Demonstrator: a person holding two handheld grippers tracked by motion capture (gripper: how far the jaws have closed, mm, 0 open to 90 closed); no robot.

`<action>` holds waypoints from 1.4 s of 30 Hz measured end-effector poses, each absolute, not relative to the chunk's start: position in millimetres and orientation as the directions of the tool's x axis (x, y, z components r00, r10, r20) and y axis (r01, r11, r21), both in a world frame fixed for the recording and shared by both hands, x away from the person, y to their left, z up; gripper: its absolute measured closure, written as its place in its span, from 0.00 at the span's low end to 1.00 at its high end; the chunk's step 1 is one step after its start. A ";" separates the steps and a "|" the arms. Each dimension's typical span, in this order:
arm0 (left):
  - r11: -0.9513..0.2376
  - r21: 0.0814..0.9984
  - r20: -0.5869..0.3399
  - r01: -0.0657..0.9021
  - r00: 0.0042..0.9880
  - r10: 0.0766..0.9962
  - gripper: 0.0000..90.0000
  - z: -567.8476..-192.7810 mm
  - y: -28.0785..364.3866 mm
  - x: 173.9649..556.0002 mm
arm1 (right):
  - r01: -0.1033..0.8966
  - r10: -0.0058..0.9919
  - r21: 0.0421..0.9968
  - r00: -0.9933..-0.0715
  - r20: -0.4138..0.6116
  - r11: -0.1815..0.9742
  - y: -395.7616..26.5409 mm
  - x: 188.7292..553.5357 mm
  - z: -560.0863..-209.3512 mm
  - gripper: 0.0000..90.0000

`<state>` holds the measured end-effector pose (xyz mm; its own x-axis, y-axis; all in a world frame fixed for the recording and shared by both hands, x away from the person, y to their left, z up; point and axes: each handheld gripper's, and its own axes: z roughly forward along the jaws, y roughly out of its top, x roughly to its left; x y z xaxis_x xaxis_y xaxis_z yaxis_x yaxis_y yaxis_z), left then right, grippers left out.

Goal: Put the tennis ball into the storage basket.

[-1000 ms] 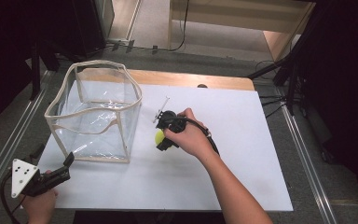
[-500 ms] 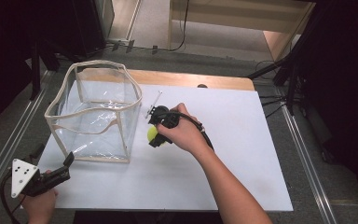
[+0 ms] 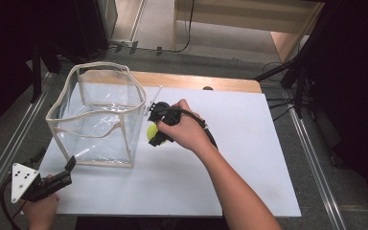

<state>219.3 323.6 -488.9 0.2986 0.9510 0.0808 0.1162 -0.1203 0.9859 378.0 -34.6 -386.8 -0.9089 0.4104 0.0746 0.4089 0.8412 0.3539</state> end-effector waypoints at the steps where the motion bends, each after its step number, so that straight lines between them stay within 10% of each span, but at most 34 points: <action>1: -0.120 0.986 0.080 0.116 0.299 0.951 0.08 -488.9 323.6 219.3 | 0.410 0.411 0.353 -0.908 0.076 0.841 -34.4 378.1 -385.3 0.26; 42: -0.118 0.986 0.078 0.119 0.296 0.952 0.08 -488.6 324.0 219.8 | 0.374 0.385 0.371 -0.922 0.046 0.850 -27.8 394.5 -318.3 0.26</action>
